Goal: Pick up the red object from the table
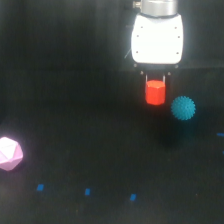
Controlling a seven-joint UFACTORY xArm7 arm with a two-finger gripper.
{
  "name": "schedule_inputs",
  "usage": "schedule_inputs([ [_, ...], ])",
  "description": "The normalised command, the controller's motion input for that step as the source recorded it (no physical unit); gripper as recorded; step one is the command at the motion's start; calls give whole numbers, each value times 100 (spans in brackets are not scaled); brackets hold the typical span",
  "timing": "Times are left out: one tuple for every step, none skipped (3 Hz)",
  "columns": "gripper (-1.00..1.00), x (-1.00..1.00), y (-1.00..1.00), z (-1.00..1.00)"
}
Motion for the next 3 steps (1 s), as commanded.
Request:
schedule_inputs([
  [-100,1,1,-8],
  [-100,7,52,-50],
  [-100,38,-41,24],
])
